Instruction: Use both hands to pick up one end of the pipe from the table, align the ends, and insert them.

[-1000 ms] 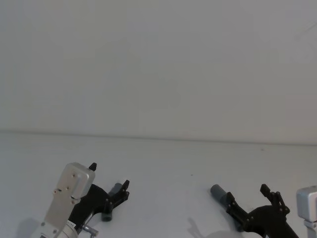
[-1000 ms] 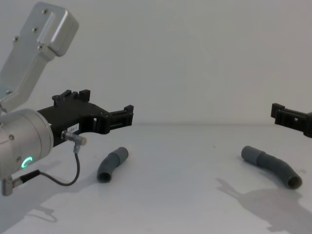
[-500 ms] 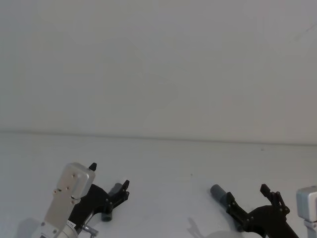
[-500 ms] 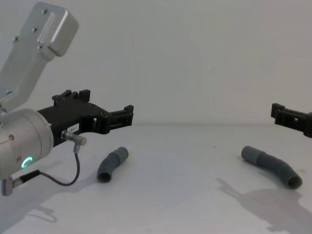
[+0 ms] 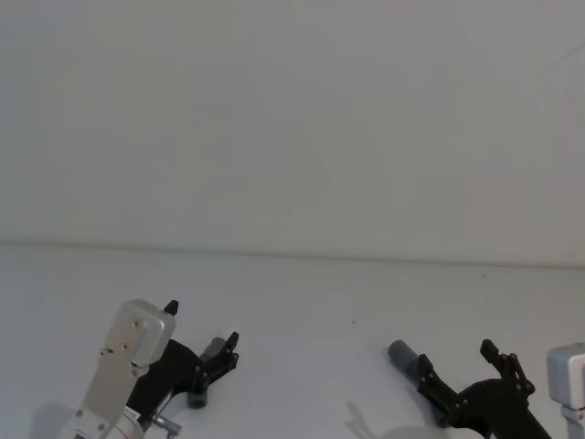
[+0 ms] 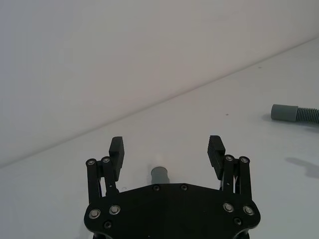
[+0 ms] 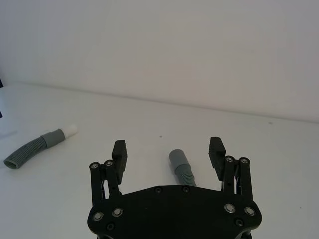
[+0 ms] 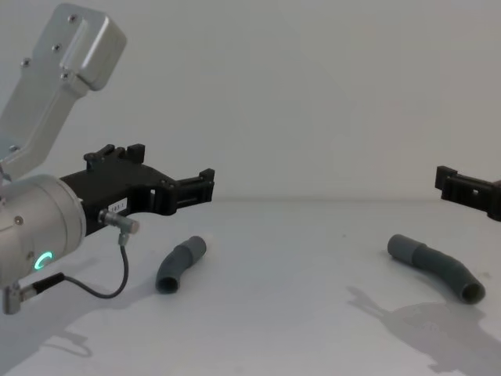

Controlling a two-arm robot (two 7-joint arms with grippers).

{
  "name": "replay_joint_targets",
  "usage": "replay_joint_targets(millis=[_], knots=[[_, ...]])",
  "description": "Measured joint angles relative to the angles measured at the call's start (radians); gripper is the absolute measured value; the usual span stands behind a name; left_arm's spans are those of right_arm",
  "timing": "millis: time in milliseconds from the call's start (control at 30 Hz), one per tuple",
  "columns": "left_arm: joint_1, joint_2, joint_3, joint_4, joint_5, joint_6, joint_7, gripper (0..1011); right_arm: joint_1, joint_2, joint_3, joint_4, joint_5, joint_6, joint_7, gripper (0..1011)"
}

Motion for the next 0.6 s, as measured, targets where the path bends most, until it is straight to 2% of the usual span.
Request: replay_joint_targets(millis=[333, 500, 567, 600], knots=[[-0.01, -0.015, -0.003, 0.004, -0.011, 0.036, -0.006, 1001, 0.0, 0.0, 0.0, 0.0, 0.0, 0.0, 0.0, 1000], [-0.015, -0.033, -0.009, -0.001, -0.032, 0.096, -0.006, 1001, 0.0, 0.0, 0.0, 0.0, 0.0, 0.0, 0.0, 1000], [-0.016, -0.046, -0.015, -0.01, -0.046, 0.141, 0.0, 1001, 0.0, 0.0, 0.0, 0.0, 0.0, 0.0, 0.0, 1000], [-0.016, -0.046, -0.015, -0.01, -0.046, 0.141, 0.0, 1001, 0.0, 0.0, 0.0, 0.0, 0.0, 0.0, 0.0, 1000]])
